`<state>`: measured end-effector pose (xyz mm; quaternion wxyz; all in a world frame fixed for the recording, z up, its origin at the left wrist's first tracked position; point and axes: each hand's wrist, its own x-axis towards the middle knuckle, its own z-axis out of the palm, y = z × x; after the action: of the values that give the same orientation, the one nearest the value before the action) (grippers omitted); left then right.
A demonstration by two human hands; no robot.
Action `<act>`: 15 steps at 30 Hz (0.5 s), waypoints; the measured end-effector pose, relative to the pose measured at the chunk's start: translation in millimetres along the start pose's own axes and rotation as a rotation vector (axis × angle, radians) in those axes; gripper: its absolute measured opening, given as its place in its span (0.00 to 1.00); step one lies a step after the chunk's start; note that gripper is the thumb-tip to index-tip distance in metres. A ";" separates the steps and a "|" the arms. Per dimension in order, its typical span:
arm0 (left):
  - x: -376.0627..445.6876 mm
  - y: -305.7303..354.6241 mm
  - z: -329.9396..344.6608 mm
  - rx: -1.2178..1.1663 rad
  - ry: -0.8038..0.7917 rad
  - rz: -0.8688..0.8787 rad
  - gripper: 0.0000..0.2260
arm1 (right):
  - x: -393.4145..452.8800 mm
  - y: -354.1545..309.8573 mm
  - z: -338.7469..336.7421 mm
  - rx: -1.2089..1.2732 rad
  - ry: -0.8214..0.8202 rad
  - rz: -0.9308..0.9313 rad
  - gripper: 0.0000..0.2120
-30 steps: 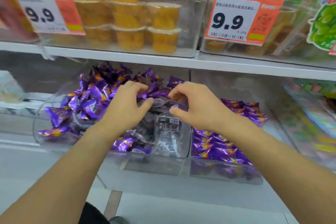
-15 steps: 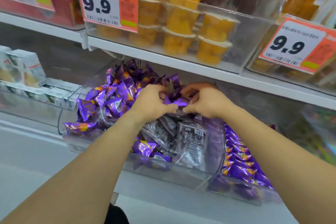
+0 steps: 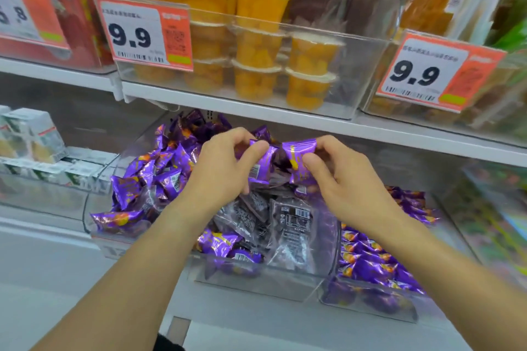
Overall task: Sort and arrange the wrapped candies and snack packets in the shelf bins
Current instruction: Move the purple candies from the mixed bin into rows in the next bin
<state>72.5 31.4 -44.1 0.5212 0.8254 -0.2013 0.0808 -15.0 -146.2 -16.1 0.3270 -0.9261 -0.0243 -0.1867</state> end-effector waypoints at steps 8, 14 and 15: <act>-46.7 60.0 20.3 -0.485 -0.374 -0.058 0.16 | -72.3 10.8 -51.3 0.484 0.066 0.277 0.07; -62.9 73.5 54.6 -0.364 -0.453 0.042 0.25 | -94.1 53.3 -70.3 0.876 0.096 0.586 0.08; -65.1 75.6 62.6 -0.398 -0.465 0.025 0.27 | -98.0 57.9 -72.3 0.907 0.107 0.590 0.11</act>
<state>-22.8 -36.8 -31.6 0.6117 0.7007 -0.3374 -0.1450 -120.2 -228.5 -34.3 0.7332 -0.6487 0.1750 -0.1046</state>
